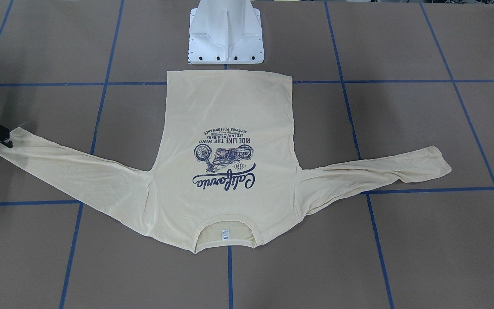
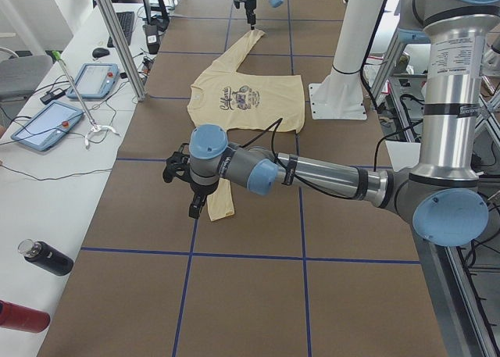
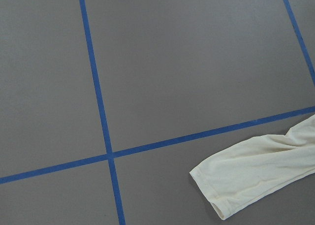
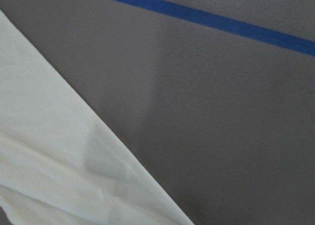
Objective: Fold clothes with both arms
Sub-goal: 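Move the right gripper toward the sleeve cuff nearest it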
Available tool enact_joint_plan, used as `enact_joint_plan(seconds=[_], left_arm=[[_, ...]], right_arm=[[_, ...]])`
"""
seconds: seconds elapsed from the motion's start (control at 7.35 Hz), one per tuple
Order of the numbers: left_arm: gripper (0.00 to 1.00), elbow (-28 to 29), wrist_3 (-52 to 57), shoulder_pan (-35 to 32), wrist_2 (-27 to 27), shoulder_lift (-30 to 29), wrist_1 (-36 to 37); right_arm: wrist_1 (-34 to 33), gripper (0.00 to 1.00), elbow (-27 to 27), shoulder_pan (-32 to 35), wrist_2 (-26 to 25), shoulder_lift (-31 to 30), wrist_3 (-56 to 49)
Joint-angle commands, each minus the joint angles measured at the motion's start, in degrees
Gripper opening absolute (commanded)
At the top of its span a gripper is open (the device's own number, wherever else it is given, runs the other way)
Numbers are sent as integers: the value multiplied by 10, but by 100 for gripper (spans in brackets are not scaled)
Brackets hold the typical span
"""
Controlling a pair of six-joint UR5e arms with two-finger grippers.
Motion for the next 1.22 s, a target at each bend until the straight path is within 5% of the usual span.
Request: enact_joint_plan(seconds=[0.0,0.14,0.41,0.68,1.09], left_arm=[[100,0,0,0,0,0,-1],[100,-1,0,0,0,0,-1],[100,0,0,0,0,0,-1],[100,0,0,0,0,0,-1],[100,-1,0,0,0,0,-1]], right_arm=[[0,90,-12,-4,1,1,0],[0,89,-14,-7,1,1,0],[0,58,-14,-8,1,-1,0],[0,54,-13,-10,1,-6,0],[-1,32,-14,-10,2,-7,0]])
